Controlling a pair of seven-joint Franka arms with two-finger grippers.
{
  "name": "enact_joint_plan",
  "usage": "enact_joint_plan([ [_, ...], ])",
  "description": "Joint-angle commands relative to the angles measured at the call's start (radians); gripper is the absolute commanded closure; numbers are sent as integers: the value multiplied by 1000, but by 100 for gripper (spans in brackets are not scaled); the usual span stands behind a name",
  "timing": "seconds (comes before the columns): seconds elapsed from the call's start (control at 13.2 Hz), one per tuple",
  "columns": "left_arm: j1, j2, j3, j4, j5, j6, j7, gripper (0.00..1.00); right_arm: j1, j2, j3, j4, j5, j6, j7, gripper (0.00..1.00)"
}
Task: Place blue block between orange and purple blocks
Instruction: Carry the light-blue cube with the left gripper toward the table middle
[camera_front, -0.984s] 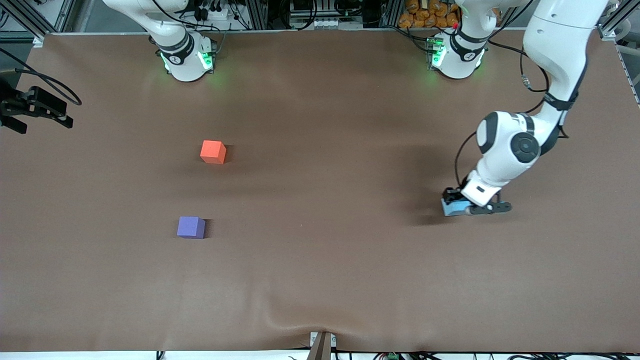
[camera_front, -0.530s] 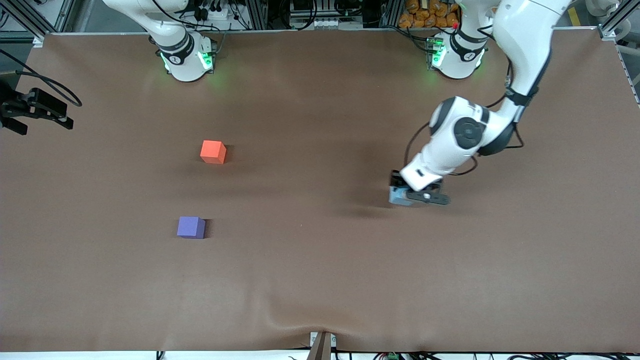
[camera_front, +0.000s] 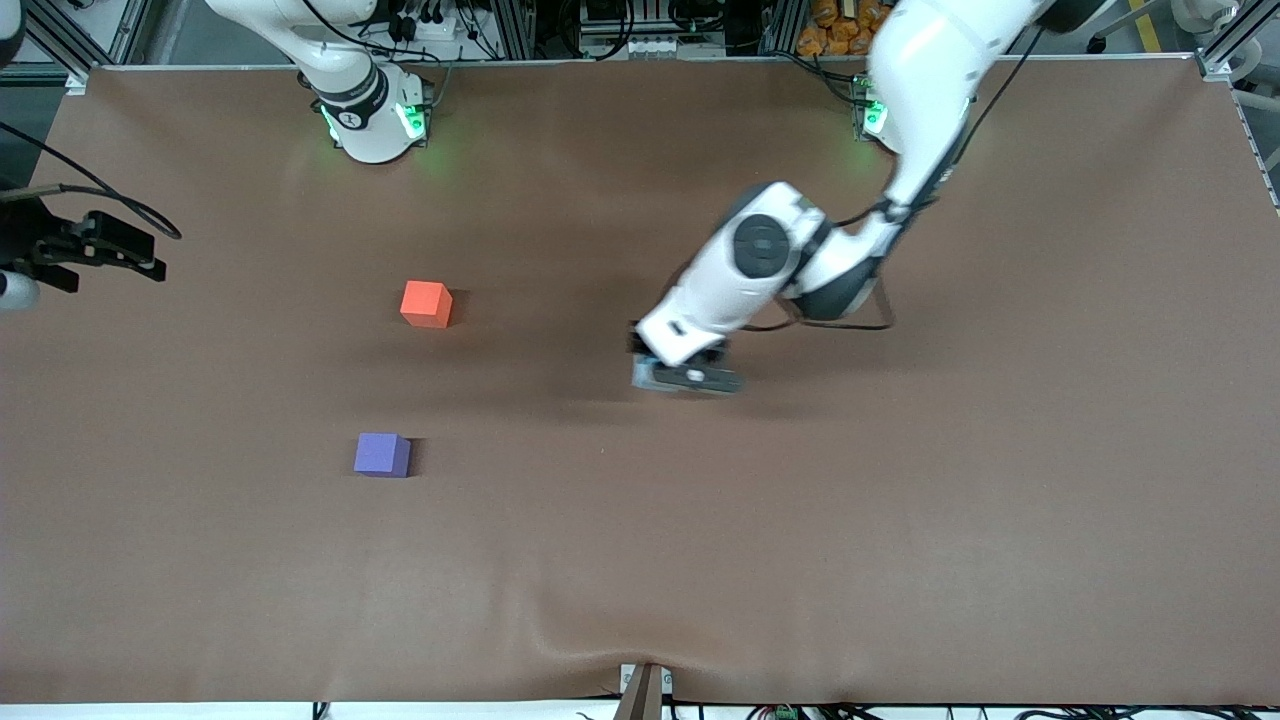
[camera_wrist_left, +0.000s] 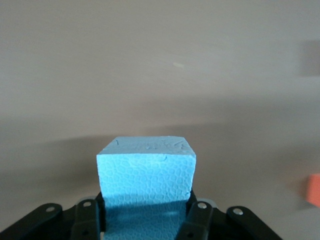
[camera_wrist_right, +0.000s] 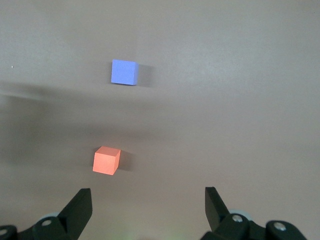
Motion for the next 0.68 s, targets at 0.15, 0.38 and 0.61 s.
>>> enact_joint_plan([
  [0.15, -320, 224, 171, 350, -24, -34, -200, 100, -36, 17, 14, 12, 6, -11, -48, 0],
  [0.38, -389, 267, 228, 364, -24, -20, -208, 100, -34, 20, 14, 12, 7, -13, -36, 0],
  [0.61, -402, 333, 269, 364, -22, 81, -190, 100, -24, 19, 15, 14, 23, -13, -34, 0],
])
